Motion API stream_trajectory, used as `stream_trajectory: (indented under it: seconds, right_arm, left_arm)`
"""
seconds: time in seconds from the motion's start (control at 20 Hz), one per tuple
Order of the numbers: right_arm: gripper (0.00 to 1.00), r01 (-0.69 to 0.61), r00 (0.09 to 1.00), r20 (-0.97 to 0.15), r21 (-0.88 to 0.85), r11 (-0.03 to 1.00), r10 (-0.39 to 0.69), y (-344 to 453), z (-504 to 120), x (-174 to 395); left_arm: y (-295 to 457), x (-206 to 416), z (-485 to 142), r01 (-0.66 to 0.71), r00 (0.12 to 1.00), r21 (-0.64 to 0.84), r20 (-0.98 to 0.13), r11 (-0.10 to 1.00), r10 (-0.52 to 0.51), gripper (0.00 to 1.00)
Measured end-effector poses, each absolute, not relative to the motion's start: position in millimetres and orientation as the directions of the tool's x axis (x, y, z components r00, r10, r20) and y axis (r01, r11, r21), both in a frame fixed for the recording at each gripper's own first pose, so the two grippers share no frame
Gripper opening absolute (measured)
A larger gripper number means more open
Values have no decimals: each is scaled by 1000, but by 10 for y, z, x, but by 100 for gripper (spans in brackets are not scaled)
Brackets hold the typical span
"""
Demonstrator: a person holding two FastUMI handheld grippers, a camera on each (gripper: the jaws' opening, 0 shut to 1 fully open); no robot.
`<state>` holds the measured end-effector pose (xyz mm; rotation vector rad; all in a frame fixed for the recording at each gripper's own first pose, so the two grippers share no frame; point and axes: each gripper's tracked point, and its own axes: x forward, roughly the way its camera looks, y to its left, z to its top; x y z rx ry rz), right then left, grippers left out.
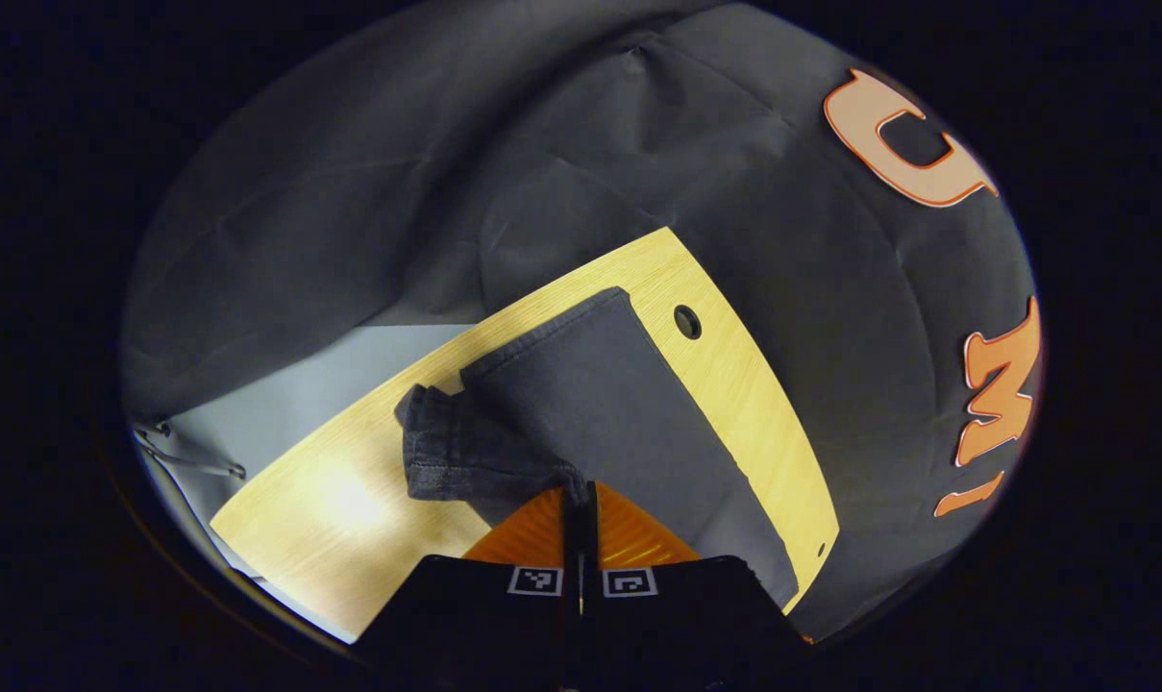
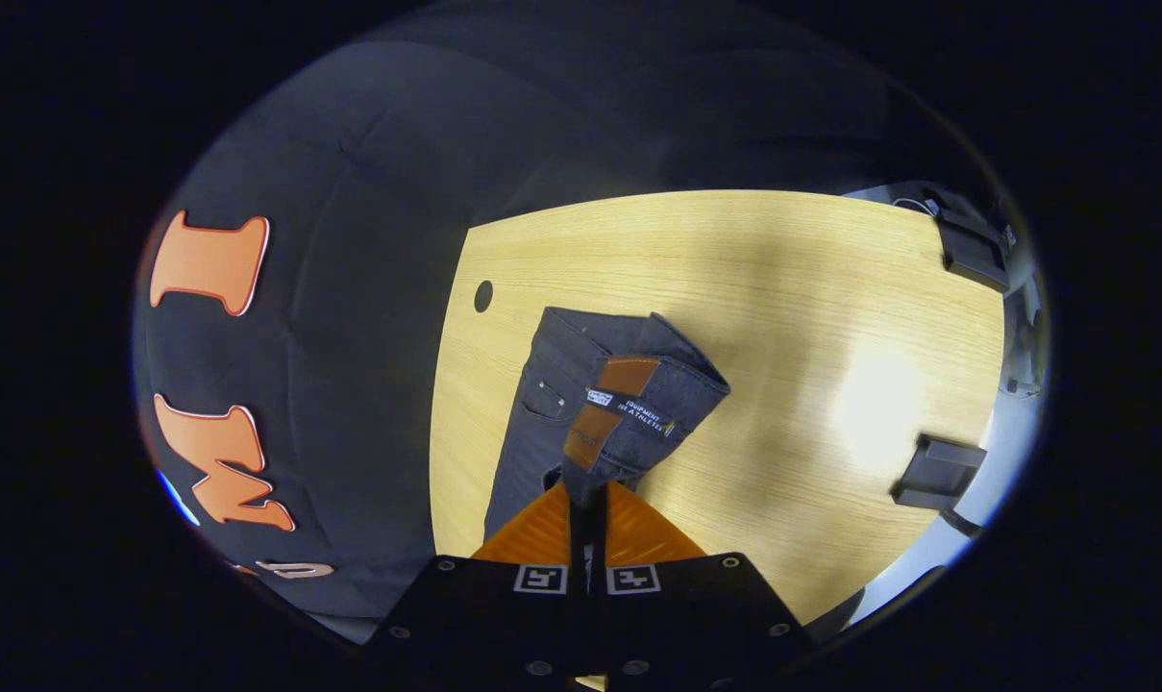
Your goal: Grasp the waist and the cuffs of the jeans and fold them to make the two legs overlap; first hold the waist and fold one-third of the jeans toward the cuffs, then hold the cuffs and fold the remaining one-third in the same direction to finish folding.
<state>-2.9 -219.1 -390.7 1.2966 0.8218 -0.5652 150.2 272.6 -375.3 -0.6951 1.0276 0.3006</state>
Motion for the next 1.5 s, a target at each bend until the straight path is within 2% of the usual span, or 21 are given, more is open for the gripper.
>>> stream_trajectory:
  seconds: [0.35,0.7,1.0,1.15,1.35,1.5]
  right_arm:
    - [0,765,605,-789,613,198,106,-2220,-3830,376]
    - [0,776,590,-797,604,182,126,-2262,-3964,768]
    - [1,800,544,-826,563,206,146,-2233,-4238,1146]
    - [1,818,503,-848,529,226,167,-2208,-4329,1294]
    - [2,851,464,-865,495,176,191,-2211,-4445,1443]
    - [2,850,463,-864,496,175,198,-2207,-4517,1496]
  left_arm:
    - [2746,1974,-3727,-506,506,-383,-857,773,-93,1]
    - [2709,2443,-3882,-480,499,-331,-865,812,-58,1]
    - [2711,2676,-4220,-484,447,-256,-894,837,-15,1]
    - [2703,2865,-4281,-470,449,-236,-893,850,0,0]
    - [2667,3017,-4394,-462,419,-198,-908,865,16,0]
    - [2633,3039,-4428,-445,418,-178,-908,878,28,1]
